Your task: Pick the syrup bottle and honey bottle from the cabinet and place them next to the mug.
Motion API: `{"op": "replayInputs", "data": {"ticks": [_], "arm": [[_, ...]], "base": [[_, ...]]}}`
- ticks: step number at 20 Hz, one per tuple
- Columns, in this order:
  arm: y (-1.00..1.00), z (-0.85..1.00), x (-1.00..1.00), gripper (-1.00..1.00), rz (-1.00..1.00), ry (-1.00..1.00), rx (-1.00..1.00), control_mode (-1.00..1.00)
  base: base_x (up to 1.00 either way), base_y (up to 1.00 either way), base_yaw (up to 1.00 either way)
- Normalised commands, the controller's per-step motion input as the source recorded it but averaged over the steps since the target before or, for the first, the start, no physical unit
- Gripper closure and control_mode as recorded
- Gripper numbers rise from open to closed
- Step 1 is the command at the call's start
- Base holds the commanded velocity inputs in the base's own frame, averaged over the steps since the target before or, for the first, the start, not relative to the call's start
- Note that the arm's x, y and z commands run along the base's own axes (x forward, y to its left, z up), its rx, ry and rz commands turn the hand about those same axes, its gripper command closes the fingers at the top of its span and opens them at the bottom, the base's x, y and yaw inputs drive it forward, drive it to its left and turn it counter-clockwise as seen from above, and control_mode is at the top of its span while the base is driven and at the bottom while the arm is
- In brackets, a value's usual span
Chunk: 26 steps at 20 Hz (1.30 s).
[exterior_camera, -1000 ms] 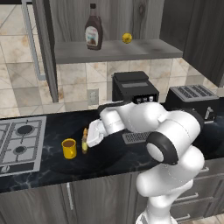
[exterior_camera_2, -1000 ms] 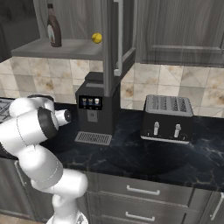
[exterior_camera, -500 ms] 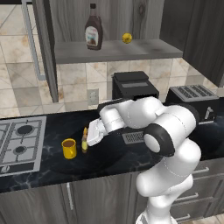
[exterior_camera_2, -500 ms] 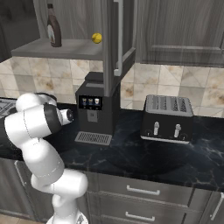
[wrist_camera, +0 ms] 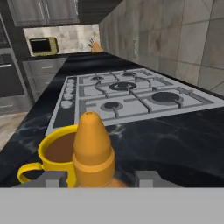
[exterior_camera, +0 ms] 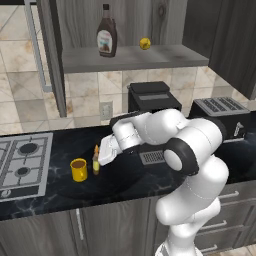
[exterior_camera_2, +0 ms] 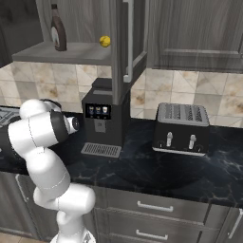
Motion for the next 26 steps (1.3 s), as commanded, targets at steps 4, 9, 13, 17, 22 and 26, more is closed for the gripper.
{"op": "replayInputs", "data": {"ticks": [4, 9, 13, 17, 22, 26], "arm": [[0.0, 0.0, 0.0, 1.0, 0.0, 0.0, 0.0, -1.0], [0.0, 0.0, 0.0, -1.0, 0.0, 0.0, 0.0, -1.0], [0.0, 0.0, 0.0, -1.0, 0.0, 0.0, 0.0, -1.0], [0.0, 0.0, 0.0, -1.0, 0.0, 0.0, 0.0, -1.0], [0.0, 0.0, 0.0, -1.0, 0.0, 0.0, 0.0, -1.0], [0.0, 0.01, 0.0, -1.0, 0.0, 0.0, 0.0, -1.0]], "base": [[0.0, 0.0, 0.0], [0.0, 0.0, 0.0], [0.0, 0.0, 0.0], [0.0, 0.0, 0.0], [0.0, 0.0, 0.0], [0.0, 0.0, 0.0]]}}
